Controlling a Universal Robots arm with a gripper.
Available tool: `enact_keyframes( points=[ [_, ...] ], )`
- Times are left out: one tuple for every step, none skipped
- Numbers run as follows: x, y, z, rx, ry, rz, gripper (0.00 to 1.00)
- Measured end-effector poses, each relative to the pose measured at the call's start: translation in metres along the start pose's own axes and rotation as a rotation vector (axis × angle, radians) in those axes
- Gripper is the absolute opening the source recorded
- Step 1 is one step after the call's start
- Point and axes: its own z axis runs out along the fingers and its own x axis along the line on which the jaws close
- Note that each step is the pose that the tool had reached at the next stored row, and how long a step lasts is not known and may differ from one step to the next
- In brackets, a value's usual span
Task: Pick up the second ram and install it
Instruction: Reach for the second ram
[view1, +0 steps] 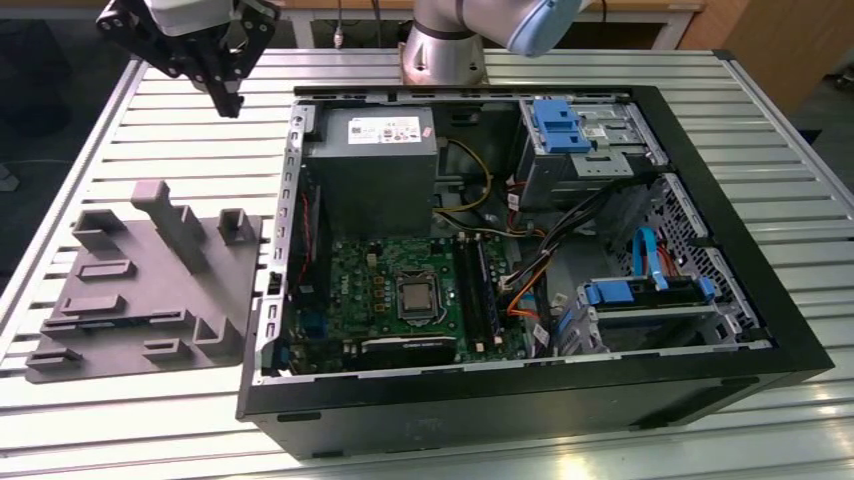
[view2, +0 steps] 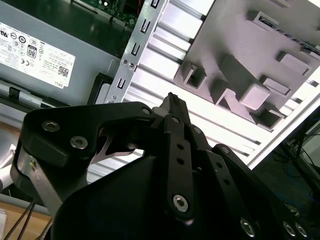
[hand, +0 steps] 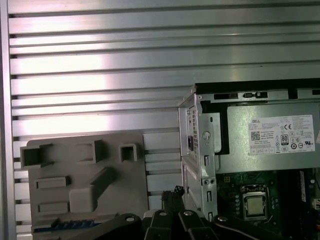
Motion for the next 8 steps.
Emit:
enact_keyframes(
  points=[
    [0.001,-0.0002,0.0,-0.0001,0.0,0.0,0.11],
    [0.0018,-0.0003,-0.0001,0.0,0.0,0.0,0.11],
    [0.0026,-0.0005,-0.0001,0.0,0.0,0.0,0.11],
    [0.0033,-0.0006,-0.0001,0.0,0.0,0.0,0.11],
    [0.004,-0.0007,-0.0001,0.0,0.0,0.0,0.11],
    [0.0048,-0.0008,-0.0001,-0.0001,0.0,0.0,0.11],
    [0.0055,-0.001,-0.0002,0.0,0.0,0.0,0.11],
    [0.0063,-0.0011,-0.0002,0.0,0.0,0.0,0.11]
  ],
)
